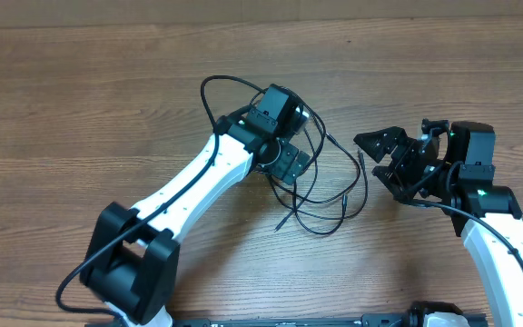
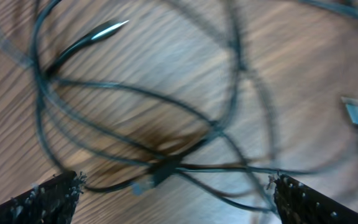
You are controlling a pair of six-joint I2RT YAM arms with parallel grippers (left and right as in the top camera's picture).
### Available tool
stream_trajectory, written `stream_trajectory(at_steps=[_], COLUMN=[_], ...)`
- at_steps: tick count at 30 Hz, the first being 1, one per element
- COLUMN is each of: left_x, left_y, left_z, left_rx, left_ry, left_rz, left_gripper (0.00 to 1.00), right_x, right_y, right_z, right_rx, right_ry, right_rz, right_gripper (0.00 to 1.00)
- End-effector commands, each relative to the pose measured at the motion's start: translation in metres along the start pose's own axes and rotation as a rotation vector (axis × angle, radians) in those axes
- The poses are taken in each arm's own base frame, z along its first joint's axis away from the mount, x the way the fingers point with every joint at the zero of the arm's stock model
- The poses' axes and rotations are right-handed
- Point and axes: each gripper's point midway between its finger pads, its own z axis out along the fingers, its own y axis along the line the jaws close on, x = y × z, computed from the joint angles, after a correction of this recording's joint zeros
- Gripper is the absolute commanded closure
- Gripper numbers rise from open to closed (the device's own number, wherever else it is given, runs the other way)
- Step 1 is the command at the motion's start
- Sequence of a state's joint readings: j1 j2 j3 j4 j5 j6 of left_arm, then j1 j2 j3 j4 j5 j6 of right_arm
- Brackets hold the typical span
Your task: Untangle cables
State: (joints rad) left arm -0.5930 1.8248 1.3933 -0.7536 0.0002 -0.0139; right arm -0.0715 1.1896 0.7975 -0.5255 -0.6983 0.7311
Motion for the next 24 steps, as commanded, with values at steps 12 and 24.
stream_trajectory(at_steps=[12,24], left_x=[0.019,0.044], left_y=[0.050,0.055], left_z=[0.047,0.080], left_rx=[-0.016,-0.079], left_ry=[0.101,0.193], left_rz=[-0.386,-0.621], left_gripper=[0.00,0.00], right_x=[-0.003,-0.003], right_y=[-0.005,-0.005], right_z=[0.000,0.000], right_rx=[0.024,0.025], right_ry=[-0.017,-0.017], right_rz=[-0.020,-0.024], right_gripper=[0.00,0.00])
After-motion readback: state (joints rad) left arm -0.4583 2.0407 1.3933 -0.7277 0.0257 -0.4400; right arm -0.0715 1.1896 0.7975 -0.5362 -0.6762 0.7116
